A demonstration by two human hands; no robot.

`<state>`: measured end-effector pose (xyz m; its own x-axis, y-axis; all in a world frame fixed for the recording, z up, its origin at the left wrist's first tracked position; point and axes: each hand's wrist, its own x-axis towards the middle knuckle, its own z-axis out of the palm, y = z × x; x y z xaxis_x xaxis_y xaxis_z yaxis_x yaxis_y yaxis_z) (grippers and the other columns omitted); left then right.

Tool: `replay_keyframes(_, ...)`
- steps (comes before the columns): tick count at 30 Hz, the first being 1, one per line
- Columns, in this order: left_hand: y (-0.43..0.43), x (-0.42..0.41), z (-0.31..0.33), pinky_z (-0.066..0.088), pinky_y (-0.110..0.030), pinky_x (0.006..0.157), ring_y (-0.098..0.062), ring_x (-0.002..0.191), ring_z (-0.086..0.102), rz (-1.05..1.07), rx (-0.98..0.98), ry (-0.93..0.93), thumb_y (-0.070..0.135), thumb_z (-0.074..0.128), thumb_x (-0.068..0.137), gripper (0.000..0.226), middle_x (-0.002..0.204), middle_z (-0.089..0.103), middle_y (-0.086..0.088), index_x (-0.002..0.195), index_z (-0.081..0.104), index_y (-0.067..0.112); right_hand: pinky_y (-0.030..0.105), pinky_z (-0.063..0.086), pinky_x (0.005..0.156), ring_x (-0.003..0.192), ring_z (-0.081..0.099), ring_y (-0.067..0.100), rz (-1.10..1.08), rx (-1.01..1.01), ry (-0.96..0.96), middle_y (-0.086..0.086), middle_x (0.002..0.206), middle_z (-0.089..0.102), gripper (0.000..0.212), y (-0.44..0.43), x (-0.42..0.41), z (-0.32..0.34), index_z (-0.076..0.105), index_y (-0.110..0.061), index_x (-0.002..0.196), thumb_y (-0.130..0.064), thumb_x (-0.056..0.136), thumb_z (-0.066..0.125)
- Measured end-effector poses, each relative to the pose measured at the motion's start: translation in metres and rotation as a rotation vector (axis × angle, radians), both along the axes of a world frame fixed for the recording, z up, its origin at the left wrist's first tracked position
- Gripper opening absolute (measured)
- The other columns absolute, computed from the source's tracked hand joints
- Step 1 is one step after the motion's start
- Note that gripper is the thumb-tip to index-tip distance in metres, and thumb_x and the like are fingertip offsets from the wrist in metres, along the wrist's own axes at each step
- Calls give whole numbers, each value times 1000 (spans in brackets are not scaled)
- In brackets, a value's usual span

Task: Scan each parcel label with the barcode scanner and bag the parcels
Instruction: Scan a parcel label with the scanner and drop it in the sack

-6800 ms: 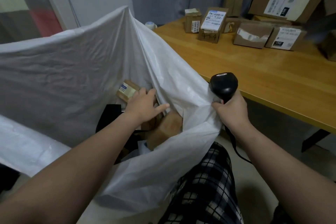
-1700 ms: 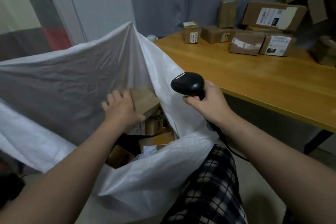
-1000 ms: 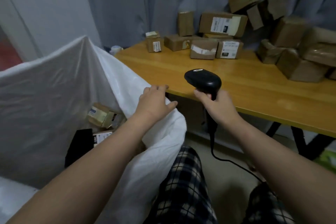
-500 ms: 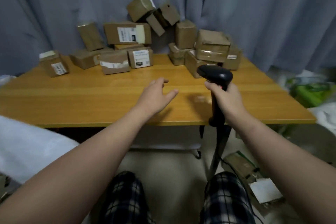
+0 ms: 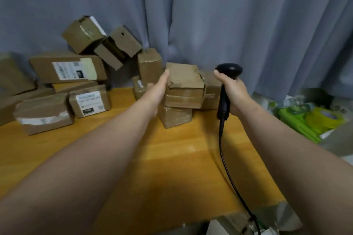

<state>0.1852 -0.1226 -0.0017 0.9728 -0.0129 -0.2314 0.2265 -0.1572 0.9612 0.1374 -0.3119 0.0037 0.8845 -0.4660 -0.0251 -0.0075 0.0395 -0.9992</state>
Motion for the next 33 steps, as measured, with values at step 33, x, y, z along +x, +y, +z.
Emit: replay_keyframes(33, 178, -128, -31, 52, -33, 71, -21, 88, 61, 102, -85, 69, 51, 55, 88, 29, 89, 64, -4, 90, 60, 22, 33, 48, 84, 101, 60, 16, 420, -107, 180, -3, 111, 65, 48, 136, -89, -53, 58, -24, 122, -44, 82, 73)
